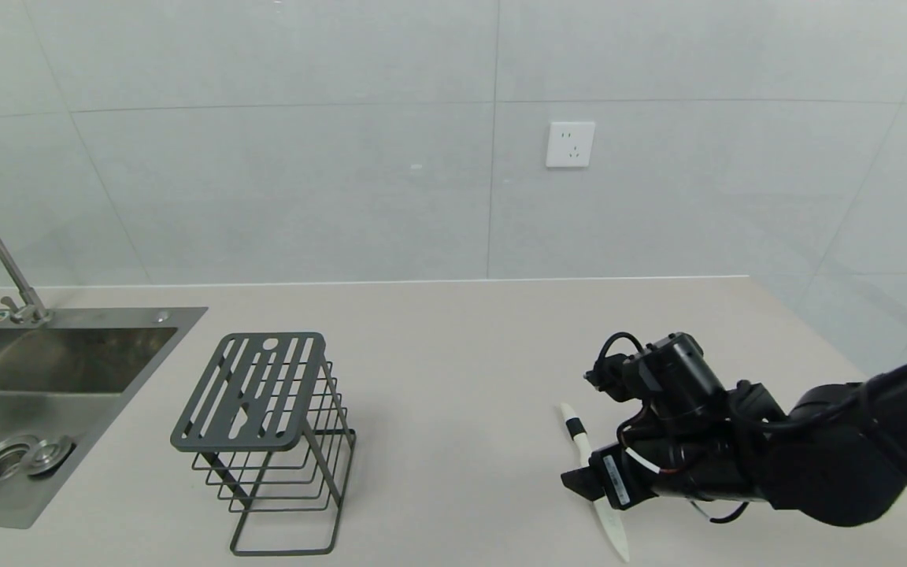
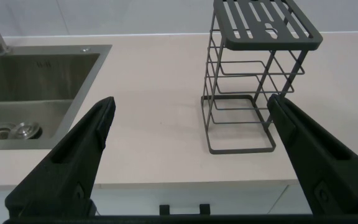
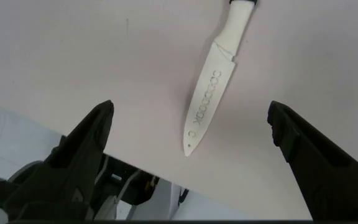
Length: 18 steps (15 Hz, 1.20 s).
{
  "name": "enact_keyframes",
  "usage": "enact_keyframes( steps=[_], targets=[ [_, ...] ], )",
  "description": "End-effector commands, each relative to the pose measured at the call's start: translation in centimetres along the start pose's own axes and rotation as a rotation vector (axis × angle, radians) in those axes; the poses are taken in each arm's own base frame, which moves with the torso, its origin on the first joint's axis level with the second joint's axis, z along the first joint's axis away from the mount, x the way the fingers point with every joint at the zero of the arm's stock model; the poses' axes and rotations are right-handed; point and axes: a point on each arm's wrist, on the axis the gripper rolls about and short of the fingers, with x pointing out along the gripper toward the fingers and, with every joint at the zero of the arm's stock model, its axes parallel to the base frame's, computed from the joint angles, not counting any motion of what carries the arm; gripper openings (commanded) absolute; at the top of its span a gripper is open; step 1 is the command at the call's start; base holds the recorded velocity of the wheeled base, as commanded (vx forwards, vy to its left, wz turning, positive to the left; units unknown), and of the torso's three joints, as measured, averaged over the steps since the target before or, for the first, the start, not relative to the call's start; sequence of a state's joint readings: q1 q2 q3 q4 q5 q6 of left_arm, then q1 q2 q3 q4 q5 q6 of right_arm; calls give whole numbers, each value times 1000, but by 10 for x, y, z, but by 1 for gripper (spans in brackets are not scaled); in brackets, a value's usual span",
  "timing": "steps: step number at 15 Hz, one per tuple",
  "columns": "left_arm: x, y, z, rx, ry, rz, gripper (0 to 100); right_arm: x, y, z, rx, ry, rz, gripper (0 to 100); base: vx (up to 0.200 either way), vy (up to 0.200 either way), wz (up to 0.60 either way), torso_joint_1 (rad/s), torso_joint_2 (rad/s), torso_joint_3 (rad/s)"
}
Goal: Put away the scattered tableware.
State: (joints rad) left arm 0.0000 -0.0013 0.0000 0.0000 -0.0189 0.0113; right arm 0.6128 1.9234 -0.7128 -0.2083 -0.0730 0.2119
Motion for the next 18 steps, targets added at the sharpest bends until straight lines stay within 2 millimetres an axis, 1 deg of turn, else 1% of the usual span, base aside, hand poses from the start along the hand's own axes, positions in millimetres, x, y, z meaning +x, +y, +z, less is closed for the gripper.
enact_keyframes(
  steps=[1, 3, 6, 9, 13, 18],
  targets=[
    [0, 0, 0, -1, 1, 1, 100, 27, 0, -4, -2, 34, -36, 100, 0, 0, 0, 0, 0, 0],
    [0, 0, 0, -1, 1, 1, 100, 42, -2, -7, -1, 64, -52, 100, 0, 0, 0, 0, 0, 0],
    [0, 0, 0, -2, 1, -1, 100, 45, -10, -5, 18, 58, -106, 100, 0, 0, 0, 0, 0, 0],
    [0, 0, 0, -2, 0, -1, 100, 48, -14, -5, 27, 62, -116, 100, 0, 0, 0, 0, 0, 0],
    [0, 0, 0, -2, 0, 1, 100, 59, -7, -3, 13, 28, -100, 100, 0, 0, 0, 0, 0, 0],
    [0, 0, 0, -2, 1, -1, 100, 61, -7, -2, 8, 26, -100, 100, 0, 0, 0, 0, 0, 0]
  ],
)
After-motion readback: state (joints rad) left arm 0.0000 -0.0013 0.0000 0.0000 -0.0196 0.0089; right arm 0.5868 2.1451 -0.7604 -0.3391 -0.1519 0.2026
